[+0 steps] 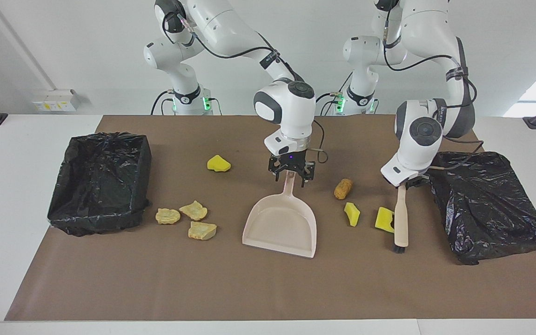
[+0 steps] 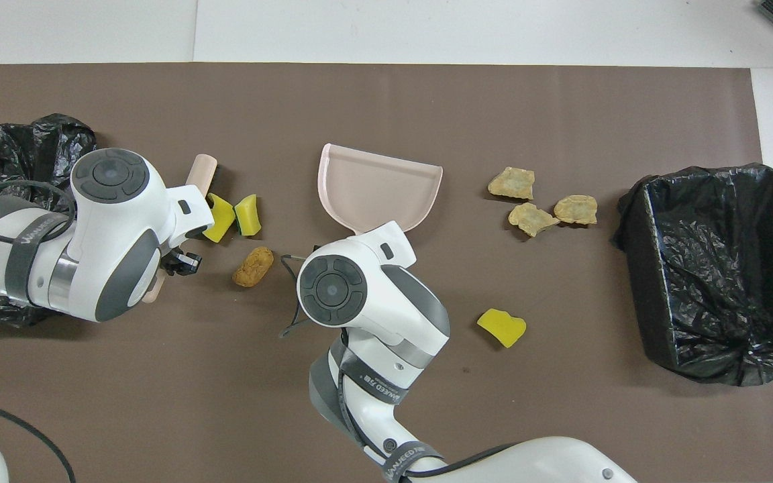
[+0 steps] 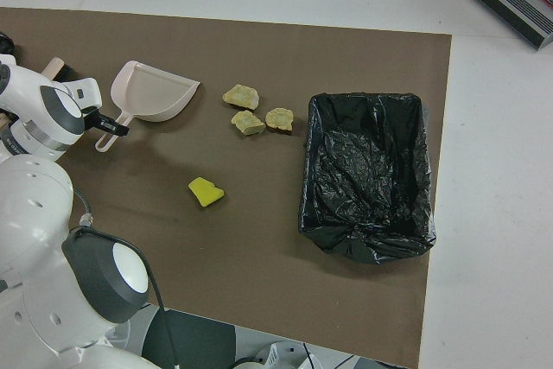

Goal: Sweep and dump trash in bin

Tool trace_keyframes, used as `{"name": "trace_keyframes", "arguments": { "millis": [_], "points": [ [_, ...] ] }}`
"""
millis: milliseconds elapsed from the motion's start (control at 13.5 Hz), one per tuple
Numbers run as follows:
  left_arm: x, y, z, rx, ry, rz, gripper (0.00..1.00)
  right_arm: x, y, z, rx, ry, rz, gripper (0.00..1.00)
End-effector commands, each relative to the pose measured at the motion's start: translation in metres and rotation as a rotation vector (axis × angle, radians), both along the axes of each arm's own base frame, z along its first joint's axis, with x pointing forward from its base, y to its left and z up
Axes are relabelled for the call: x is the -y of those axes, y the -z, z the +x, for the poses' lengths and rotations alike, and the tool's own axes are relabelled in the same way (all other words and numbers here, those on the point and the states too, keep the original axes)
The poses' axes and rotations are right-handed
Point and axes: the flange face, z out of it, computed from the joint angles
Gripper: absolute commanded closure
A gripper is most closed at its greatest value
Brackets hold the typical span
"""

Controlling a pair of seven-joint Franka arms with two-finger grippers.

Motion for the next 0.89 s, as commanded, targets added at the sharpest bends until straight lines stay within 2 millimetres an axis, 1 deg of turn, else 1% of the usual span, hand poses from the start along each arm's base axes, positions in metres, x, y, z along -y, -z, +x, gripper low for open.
{"name": "trace_keyframes", "arguments": {
  "millis": [0,74,223,297,372,446,595,669,817],
  "points": [
    [-0.003,-0.021,0.004,0.020,-0.072,-0.052,1.00,0.005,-0.001,-0.003,0.003,-0.107,-0.046,1.00],
    [-0.010,-0.021,0.009,0.040,-0.110,-0.067,1.00,0.006,-0.006,-0.003,0.000,-0.173,-0.055,1.00],
    [-0.034,-0.020,0.024,0.122,-0.261,-0.133,1.00,0.023,-0.041,0.003,0.003,-0.202,-0.061,1.00],
    [-0.036,-0.020,0.025,0.129,-0.286,-0.133,1.00,0.038,-0.059,0.008,0.002,-0.226,-0.060,1.00],
    [-0.042,-0.019,0.024,0.122,-0.302,-0.128,1.00,0.049,-0.076,0.009,-0.020,-0.272,-0.043,1.00],
    [-0.041,-0.017,0.021,0.121,-0.325,-0.127,1.00,0.060,-0.091,0.011,-0.045,-0.329,-0.016,1.00],
    [-0.042,-0.014,0.018,0.124,-0.433,-0.136,1.00,0.084,-0.106,0.016,-0.093,-0.468,-0.013,1.00],
    [-0.042,-0.012,0.015,0.118,-0.471,-0.143,1.00,0.095,-0.109,0.018,-0.117,-0.521,-0.019,1.00],
    [-0.038,-0.010,0.012,0.111,-0.480,-0.147,1.00,0.107,-0.113,0.017,-0.154,-0.671,-0.054,1.00]
  ]
}}
